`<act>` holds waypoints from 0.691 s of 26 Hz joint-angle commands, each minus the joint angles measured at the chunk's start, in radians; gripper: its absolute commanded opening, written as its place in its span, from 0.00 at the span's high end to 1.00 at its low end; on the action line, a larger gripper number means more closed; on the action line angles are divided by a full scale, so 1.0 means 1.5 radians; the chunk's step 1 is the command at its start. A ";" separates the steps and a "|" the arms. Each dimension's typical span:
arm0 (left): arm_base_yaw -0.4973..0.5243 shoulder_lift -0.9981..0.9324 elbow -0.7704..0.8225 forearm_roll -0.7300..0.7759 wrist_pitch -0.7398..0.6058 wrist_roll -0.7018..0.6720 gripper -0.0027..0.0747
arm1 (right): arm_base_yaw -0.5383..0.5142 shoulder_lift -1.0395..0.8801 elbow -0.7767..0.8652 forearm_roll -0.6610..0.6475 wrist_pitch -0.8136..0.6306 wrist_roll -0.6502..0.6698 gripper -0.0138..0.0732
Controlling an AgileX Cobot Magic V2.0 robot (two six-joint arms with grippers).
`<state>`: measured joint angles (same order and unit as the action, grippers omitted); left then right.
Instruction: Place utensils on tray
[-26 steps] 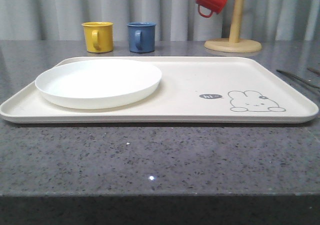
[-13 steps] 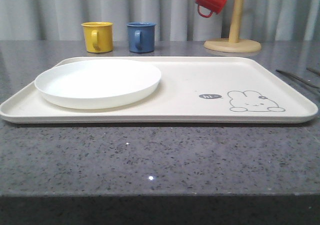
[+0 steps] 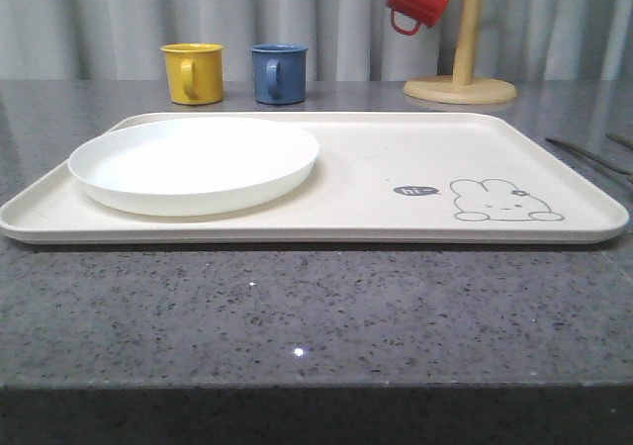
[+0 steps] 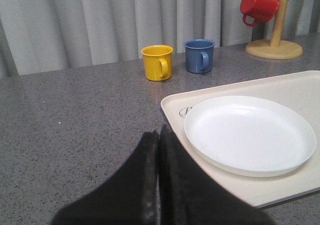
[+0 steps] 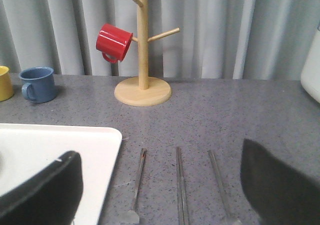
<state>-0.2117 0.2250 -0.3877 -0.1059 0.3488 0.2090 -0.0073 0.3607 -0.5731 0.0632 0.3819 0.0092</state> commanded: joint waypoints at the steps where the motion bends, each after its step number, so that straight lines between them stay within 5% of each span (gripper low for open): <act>1: 0.001 0.007 -0.019 -0.009 -0.055 -0.006 0.99 | -0.003 0.009 -0.021 -0.002 -0.054 -0.006 0.09; 6: 0.001 0.007 -0.019 -0.009 -0.055 -0.006 0.99 | -0.003 0.032 -0.025 -0.002 -0.023 -0.006 0.10; 13: 0.001 0.007 -0.019 -0.009 -0.055 -0.006 0.99 | -0.003 0.242 -0.110 -0.002 0.052 -0.006 0.40; 18: 0.001 0.007 -0.019 -0.009 -0.055 -0.006 0.99 | 0.028 0.402 -0.200 0.005 0.105 -0.006 0.44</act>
<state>-0.2117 0.2250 -0.3877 -0.1059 0.3488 0.2090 0.0138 0.8891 -0.7965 0.0632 0.5600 0.0092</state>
